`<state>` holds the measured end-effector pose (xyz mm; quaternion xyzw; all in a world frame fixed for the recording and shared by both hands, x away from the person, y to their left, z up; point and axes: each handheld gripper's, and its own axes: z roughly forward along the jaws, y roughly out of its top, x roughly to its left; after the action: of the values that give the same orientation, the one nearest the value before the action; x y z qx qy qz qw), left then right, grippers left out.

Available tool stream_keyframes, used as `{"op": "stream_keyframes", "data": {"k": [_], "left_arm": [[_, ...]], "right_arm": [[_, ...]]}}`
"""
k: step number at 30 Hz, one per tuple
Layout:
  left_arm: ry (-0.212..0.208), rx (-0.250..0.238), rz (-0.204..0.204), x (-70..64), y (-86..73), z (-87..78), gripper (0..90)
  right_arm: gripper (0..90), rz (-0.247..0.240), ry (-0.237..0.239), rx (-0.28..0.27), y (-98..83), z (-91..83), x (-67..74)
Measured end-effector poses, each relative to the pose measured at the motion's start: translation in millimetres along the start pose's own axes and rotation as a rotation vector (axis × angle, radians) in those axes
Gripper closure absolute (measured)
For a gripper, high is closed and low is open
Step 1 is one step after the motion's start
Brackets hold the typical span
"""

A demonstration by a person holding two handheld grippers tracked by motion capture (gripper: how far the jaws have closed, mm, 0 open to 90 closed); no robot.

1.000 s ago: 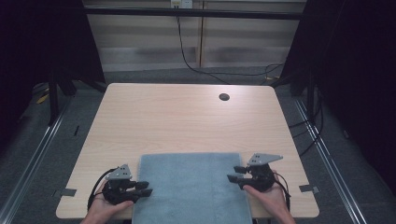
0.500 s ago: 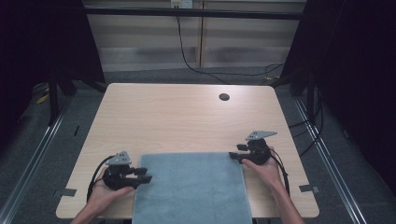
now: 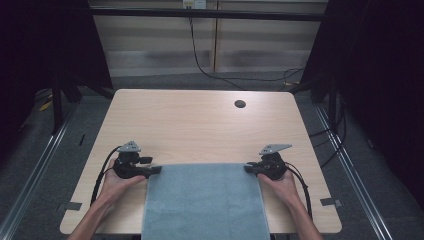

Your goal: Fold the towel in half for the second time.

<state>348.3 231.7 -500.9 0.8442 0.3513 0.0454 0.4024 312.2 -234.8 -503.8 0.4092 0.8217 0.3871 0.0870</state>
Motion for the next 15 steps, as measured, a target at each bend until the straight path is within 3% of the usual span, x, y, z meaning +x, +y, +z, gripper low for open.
{"op": "stream_keyframes", "data": {"k": [2, 6, 8, 10, 15], "left_arm": [[0.016, 0.011, 0.036, -5.5, -2.0, 0.7, 36.1], [-0.003, -0.007, 0.036, -7.3, -4.6, 0.8, 43.6], [-0.003, -0.01, 0.048, -10.3, -6.5, 0.3, 51.3], [-0.037, -0.017, 0.058, -12.9, -10.1, -0.6, 64.4], [-0.062, -0.011, 0.057, -19.2, -14.6, -3.7, 78.0]], "right_arm": [[82.0, -0.008, -0.011, 0.0, 0.2, 0.1, 1.7], [83.1, 0.001, -0.016, 0.0, -0.8, -0.6, 4.0], [83.2, 0.009, -0.016, -0.005, -2.0, -1.2, 4.3], [83.2, 0.014, -0.017, -0.005, -3.1, -2.3, 4.4], [84.5, 0.048, -0.01, -0.005, -4.9, -3.4, 6.7]]}}
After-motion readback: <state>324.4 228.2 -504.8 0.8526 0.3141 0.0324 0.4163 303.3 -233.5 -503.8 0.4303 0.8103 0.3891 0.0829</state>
